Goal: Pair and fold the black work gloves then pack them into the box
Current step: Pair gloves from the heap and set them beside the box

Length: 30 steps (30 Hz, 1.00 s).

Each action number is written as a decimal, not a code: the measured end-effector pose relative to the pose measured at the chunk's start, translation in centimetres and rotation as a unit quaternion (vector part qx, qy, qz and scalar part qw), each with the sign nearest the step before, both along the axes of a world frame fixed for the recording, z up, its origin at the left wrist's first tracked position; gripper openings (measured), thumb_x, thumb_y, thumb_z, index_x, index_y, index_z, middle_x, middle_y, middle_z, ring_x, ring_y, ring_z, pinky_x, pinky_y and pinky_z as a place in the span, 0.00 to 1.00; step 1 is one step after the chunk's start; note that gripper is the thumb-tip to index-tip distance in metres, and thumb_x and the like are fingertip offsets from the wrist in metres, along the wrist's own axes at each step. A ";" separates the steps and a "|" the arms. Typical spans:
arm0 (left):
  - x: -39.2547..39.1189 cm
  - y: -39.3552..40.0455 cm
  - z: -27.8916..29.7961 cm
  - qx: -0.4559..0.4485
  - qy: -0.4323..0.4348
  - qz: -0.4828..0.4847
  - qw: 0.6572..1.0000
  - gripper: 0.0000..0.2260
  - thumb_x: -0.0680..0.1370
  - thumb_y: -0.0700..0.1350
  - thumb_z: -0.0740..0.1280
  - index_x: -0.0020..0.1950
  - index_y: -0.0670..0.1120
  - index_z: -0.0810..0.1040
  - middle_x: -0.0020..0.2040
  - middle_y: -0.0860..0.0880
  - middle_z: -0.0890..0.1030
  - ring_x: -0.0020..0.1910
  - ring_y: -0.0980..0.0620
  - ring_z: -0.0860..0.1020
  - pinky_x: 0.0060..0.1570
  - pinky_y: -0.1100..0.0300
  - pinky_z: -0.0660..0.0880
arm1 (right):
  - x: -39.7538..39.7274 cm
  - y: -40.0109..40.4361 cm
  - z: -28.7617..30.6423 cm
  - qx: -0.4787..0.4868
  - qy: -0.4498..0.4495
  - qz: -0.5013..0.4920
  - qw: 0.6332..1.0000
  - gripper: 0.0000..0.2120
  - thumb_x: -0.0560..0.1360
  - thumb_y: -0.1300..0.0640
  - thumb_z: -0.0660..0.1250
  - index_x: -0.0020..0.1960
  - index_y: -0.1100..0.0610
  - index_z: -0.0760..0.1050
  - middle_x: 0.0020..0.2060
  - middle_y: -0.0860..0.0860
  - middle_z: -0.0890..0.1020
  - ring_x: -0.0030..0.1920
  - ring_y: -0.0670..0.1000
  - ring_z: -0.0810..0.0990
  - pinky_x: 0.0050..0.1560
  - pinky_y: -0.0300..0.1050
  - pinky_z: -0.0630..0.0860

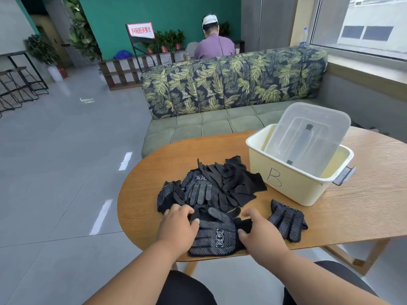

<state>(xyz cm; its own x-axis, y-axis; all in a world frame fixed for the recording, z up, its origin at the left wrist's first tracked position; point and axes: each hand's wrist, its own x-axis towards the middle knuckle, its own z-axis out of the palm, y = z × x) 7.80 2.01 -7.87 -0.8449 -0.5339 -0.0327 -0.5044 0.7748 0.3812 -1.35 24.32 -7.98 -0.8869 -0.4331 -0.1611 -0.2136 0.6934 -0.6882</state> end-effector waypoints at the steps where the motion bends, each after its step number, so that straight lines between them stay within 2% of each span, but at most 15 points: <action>1: -0.4 0.1 0.2 -0.001 -0.001 -0.007 1.000 0.16 0.82 0.58 0.64 0.67 0.56 0.76 0.65 0.53 0.73 0.66 0.50 0.69 0.66 0.54 0.71 | 0.0 0.0 -0.3 0.026 0.054 0.025 0.998 0.18 0.79 0.51 0.68 0.66 0.41 0.68 0.50 0.45 0.81 0.43 0.48 0.81 0.38 0.39 0.76; 3: -1.3 0.5 0.5 0.001 -0.007 -0.024 1.000 0.16 0.82 0.59 0.63 0.66 0.56 0.78 0.64 0.53 0.75 0.65 0.50 0.70 0.65 0.54 0.71 | 0.0 -0.2 -1.0 0.089 0.167 0.078 0.979 0.23 0.78 0.51 0.67 0.70 0.39 0.67 0.56 0.48 0.76 0.51 0.53 0.78 0.49 0.45 0.77; 4: -1.8 0.7 0.6 0.001 -0.012 -0.033 0.999 0.16 0.82 0.59 0.62 0.66 0.56 0.78 0.63 0.53 0.76 0.65 0.50 0.70 0.64 0.53 0.72 | -0.1 -0.3 -1.4 0.124 0.219 0.097 0.963 0.23 0.76 0.51 0.69 0.70 0.39 0.70 0.55 0.49 0.74 0.52 0.55 0.77 0.50 0.49 0.77; 6: -2.7 1.2 0.7 -0.002 -0.021 -0.042 0.999 0.18 0.81 0.61 0.60 0.65 0.56 0.80 0.62 0.52 0.77 0.63 0.49 0.72 0.64 0.51 0.73 | -0.1 -0.6 -2.0 0.164 0.284 0.112 0.938 0.22 0.68 0.55 0.75 0.60 0.41 0.79 0.48 0.51 0.74 0.45 0.56 0.75 0.45 0.53 0.77; 7: -3.2 1.5 0.7 -0.002 -0.026 -0.042 0.999 0.19 0.81 0.63 0.60 0.65 0.57 0.80 0.61 0.51 0.78 0.62 0.48 0.72 0.64 0.50 0.73 | -0.1 -0.7 -2.1 0.173 0.305 0.115 0.930 0.21 0.64 0.57 0.77 0.55 0.42 0.81 0.45 0.51 0.74 0.43 0.56 0.74 0.42 0.54 0.76; 9: -4.0 1.9 0.6 0.011 -0.032 -0.035 0.999 0.19 0.80 0.63 0.60 0.64 0.57 0.81 0.59 0.50 0.78 0.61 0.46 0.73 0.64 0.49 0.73 | -0.1 -1.0 -2.2 0.187 0.319 0.125 0.921 0.19 0.63 0.58 0.77 0.50 0.41 0.83 0.42 0.50 0.73 0.42 0.56 0.72 0.41 0.53 0.74; 11: -4.5 2.0 0.3 0.033 -0.021 -0.026 0.999 0.15 0.80 0.61 0.64 0.61 0.57 0.82 0.57 0.51 0.77 0.61 0.46 0.74 0.64 0.49 0.74 | -0.4 -1.1 -2.3 0.195 0.313 0.131 0.920 0.19 0.64 0.56 0.77 0.50 0.38 0.84 0.41 0.49 0.72 0.42 0.56 0.72 0.41 0.53 0.74; 13: -4.8 2.1 -0.1 0.062 0.010 -0.013 0.998 0.09 0.79 0.58 0.68 0.55 0.58 0.83 0.54 0.54 0.77 0.59 0.48 0.75 0.62 0.49 0.76 | -0.6 -1.0 -1.9 0.191 0.275 0.133 0.933 0.18 0.69 0.53 0.75 0.55 0.36 0.83 0.43 0.49 0.73 0.45 0.56 0.74 0.46 0.54 0.75; 15: -4.7 2.2 -0.3 0.087 0.048 -0.003 0.995 0.05 0.78 0.56 0.70 0.50 0.58 0.83 0.52 0.56 0.76 0.56 0.51 0.77 0.59 0.50 0.77 | -0.8 -1.0 -1.9 0.174 0.235 0.137 0.946 0.19 0.79 0.51 0.65 0.66 0.34 0.77 0.51 0.49 0.73 0.55 0.56 0.72 0.58 0.56 0.71; 17: -4.3 2.5 -0.6 0.099 0.094 0.001 0.991 0.03 0.77 0.55 0.72 0.47 0.57 0.83 0.51 0.58 0.76 0.53 0.55 0.77 0.57 0.53 0.78 | -1.1 -0.7 -1.7 0.171 0.188 0.131 0.958 0.20 0.83 0.50 0.57 0.72 0.34 0.71 0.57 0.48 0.71 0.61 0.55 0.69 0.65 0.53 0.66; 22: -2.2 4.0 -1.2 0.066 0.176 -0.027 0.982 0.04 0.75 0.54 0.75 0.43 0.57 0.83 0.50 0.61 0.73 0.54 0.60 0.73 0.56 0.64 0.71 | -1.4 -1.0 -1.8 0.159 0.141 0.108 0.971 0.20 0.82 0.48 0.57 0.71 0.33 0.71 0.58 0.46 0.72 0.62 0.54 0.68 0.64 0.52 0.65; 27: -0.6 5.2 -3.3 0.055 0.148 -0.122 0.980 0.04 0.74 0.54 0.76 0.46 0.55 0.85 0.50 0.63 0.74 0.54 0.61 0.70 0.56 0.71 0.64 | -1.7 -1.6 -1.8 0.167 0.126 0.093 0.974 0.19 0.81 0.48 0.58 0.69 0.35 0.74 0.61 0.47 0.74 0.64 0.55 0.69 0.65 0.53 0.65; 30: -0.2 5.3 -4.3 0.051 0.139 -0.132 0.980 0.05 0.75 0.54 0.75 0.48 0.56 0.85 0.53 0.64 0.75 0.56 0.63 0.68 0.58 0.76 0.61 | -1.9 -2.0 -1.5 0.165 0.117 0.084 0.976 0.18 0.81 0.49 0.59 0.67 0.35 0.75 0.61 0.46 0.75 0.65 0.55 0.69 0.65 0.53 0.64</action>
